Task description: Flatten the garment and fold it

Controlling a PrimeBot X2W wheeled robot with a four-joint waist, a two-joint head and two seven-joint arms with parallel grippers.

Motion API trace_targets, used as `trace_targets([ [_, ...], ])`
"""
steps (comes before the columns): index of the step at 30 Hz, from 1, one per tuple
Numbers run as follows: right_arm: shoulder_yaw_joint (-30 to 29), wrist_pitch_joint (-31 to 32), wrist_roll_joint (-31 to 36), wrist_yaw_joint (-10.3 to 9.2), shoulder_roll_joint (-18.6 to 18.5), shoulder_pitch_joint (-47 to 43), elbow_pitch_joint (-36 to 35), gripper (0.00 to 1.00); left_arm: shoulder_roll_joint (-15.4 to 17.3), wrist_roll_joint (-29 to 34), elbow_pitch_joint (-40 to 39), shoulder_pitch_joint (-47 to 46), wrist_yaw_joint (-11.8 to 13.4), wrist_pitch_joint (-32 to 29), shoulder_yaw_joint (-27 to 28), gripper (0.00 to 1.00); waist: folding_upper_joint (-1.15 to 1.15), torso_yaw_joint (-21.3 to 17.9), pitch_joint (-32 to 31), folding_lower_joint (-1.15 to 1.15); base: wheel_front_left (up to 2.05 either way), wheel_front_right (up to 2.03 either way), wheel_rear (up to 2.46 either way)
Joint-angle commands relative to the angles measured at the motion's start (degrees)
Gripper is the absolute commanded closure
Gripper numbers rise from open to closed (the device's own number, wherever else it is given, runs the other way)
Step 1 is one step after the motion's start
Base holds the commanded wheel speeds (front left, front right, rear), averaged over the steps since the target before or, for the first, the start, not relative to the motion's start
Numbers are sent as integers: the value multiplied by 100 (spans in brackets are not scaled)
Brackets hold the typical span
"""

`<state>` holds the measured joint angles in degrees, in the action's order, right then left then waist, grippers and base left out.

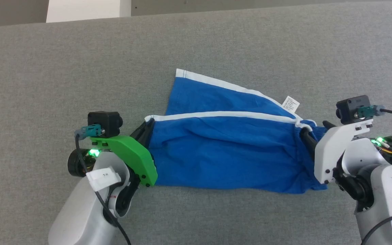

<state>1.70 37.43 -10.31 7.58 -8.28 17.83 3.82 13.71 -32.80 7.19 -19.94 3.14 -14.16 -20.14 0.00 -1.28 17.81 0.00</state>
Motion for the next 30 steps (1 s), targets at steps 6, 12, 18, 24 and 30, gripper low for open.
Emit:
trace_targets([
  [6,26,23,139,-9,-113,-235,-361,0,-2,-37,-3,138,45,-29,-27,100,0,-22,-65,0,0,0,0],
  [12,143,97,64,-9,-151,-275,-383,100,6,-65,-17,169,67,-39,-40,100,0,-42,-95,0,0,0,0],
  [18,164,43,-96,-9,-175,-213,-417,100,0,-96,-36,165,86,17,-20,100,0,-19,-111,0,0,0,0],
  [24,103,89,-526,-9,-249,54,-542,100,13,-248,-115,-72,24,132,163,100,0,37,-192,0,0,0,0],
  [30,-6,574,-1606,-9,-284,1361,-428,100,279,-373,-21,-1320,-145,-162,469,100,0,119,-114,0,0,0,0],
])
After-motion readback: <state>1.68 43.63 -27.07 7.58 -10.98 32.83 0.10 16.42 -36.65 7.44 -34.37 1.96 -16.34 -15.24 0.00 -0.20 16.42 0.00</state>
